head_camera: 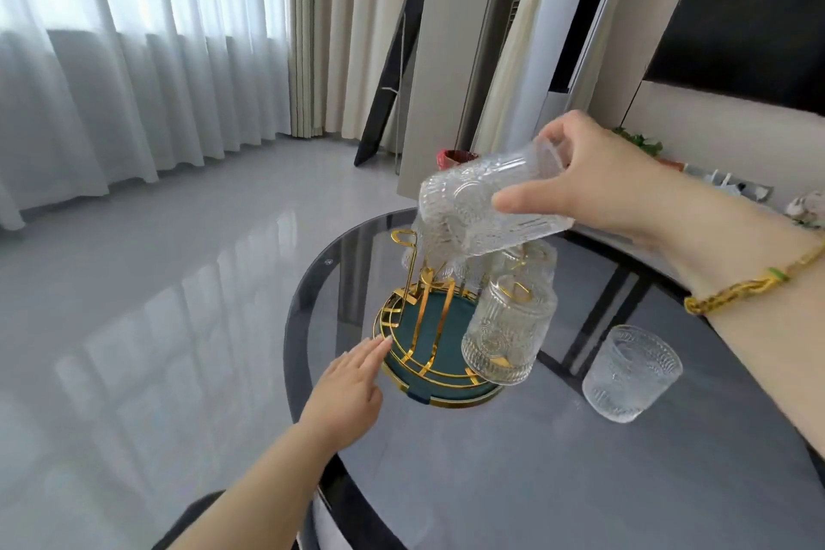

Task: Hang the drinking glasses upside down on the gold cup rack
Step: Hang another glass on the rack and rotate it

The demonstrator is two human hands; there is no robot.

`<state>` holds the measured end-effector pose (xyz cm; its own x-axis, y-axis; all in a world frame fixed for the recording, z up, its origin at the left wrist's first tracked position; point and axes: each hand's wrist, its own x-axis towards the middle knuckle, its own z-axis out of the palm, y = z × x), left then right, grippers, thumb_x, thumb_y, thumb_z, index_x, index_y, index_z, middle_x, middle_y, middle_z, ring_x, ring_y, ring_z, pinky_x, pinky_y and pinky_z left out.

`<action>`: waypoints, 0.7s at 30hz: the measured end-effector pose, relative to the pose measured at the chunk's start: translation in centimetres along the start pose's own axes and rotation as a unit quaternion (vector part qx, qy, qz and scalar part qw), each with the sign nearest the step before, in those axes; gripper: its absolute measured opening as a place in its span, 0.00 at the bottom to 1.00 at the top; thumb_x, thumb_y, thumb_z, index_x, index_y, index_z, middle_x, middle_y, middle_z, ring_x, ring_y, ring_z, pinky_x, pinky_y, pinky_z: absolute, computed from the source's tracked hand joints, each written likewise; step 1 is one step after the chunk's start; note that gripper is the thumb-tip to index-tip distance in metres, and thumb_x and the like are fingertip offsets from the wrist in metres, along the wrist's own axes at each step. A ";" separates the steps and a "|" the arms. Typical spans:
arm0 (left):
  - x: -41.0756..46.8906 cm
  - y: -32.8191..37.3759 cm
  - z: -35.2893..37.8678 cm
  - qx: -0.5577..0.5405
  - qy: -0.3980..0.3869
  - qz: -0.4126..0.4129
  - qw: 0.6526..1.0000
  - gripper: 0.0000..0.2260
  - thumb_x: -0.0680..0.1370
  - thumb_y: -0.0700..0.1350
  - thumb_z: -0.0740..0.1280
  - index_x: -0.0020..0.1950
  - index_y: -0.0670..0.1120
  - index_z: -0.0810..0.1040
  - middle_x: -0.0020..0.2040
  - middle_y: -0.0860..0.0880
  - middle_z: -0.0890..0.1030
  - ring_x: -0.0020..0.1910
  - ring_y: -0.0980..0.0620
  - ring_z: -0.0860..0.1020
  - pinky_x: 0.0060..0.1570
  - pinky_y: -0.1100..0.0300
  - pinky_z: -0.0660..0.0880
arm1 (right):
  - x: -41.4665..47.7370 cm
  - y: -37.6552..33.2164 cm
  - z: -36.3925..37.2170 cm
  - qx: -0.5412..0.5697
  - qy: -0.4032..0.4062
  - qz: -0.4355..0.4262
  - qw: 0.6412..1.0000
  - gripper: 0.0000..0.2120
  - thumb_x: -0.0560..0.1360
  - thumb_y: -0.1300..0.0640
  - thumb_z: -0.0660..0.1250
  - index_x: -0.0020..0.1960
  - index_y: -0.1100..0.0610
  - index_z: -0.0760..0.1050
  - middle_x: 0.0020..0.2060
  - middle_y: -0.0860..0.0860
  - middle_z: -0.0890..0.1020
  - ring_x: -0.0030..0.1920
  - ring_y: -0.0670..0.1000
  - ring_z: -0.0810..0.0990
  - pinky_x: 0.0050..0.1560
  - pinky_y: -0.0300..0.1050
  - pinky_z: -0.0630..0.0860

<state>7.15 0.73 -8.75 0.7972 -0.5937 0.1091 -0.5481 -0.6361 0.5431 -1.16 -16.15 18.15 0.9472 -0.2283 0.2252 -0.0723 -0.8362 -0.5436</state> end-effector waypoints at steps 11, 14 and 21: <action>0.2 -0.6 0.6 0.039 0.010 0.022 0.999 0.28 0.77 0.40 0.51 0.71 0.53 0.42 0.76 0.51 0.44 0.74 0.53 0.43 0.72 0.57 0.42 | 6.5 -3.5 5.1 -0.186 -0.089 -0.029 0.978 0.39 0.60 0.45 0.74 0.64 0.54 0.60 0.49 0.48 0.67 0.48 0.50 0.69 0.35 0.41 0.67; 0.2 -0.6 0.7 0.042 0.014 0.027 0.999 0.28 0.76 0.40 0.51 0.71 0.53 0.41 0.76 0.52 0.44 0.74 0.53 0.42 0.71 0.58 0.41 | 7.2 -3.3 6.4 -0.226 -0.110 -0.030 0.967 0.39 0.60 0.45 0.73 0.65 0.55 0.60 0.49 0.49 0.68 0.48 0.51 0.69 0.43 0.45 0.68; 0.1 -0.8 1.0 0.055 0.022 0.032 0.998 0.26 0.78 0.44 0.51 0.71 0.53 0.41 0.76 0.52 0.44 0.74 0.53 0.43 0.71 0.58 0.40 | 8.3 -2.8 9.0 -0.244 -0.162 -0.028 0.956 0.38 0.62 0.47 0.73 0.65 0.56 0.60 0.60 0.55 0.72 0.52 0.52 0.70 0.47 0.45 0.71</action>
<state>7.42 0.69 -10.02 0.7684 -0.6143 0.1793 -0.6213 -0.6490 0.4391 9.71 -11.21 14.22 0.9952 -0.0761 -0.0623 -0.0809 -0.9936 -0.0784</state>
